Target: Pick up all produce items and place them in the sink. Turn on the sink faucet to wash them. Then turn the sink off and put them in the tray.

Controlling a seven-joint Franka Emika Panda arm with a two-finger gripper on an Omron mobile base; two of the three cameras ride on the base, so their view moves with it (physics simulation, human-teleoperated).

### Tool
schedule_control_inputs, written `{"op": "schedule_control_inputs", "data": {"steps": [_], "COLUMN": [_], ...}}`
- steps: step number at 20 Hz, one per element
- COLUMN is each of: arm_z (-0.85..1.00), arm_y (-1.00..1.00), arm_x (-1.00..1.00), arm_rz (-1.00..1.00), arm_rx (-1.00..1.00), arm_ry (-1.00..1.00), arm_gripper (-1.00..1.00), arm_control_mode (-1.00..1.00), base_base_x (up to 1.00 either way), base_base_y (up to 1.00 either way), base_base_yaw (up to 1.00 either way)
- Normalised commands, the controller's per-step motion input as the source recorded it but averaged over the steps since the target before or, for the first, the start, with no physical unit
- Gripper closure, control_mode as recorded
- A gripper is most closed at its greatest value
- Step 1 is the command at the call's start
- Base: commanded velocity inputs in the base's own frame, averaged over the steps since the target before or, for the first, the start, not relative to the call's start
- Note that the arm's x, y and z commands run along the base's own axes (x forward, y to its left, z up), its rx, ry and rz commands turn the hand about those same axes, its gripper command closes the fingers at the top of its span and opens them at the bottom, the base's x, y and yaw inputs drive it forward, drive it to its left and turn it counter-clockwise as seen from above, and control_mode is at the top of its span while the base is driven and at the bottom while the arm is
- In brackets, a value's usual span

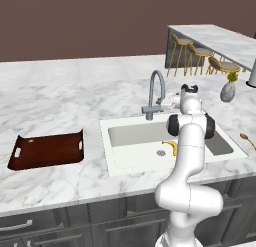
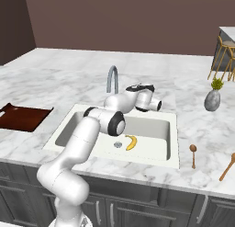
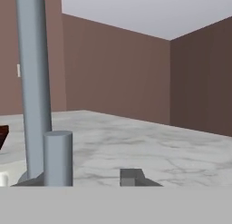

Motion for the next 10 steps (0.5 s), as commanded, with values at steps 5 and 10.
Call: {"op": "schedule_control_inputs", "data": {"steps": [5,10], "arm_z": [0.0,0.0], "arm_y": [-0.01,-0.07], "arm_x": [0.0,0.01], "arm_rz": [-0.02,-0.07], "arm_rx": [0.0,0.01], "arm_ry": [0.04,0.08], "arm_gripper": [1.0,1.0], "arm_control_mode": [-1.0,-1.0], "base_base_x": [0.0,0.0], "base_base_y": [0.0,0.0], "base_base_yaw": [0.0,0.0]}}
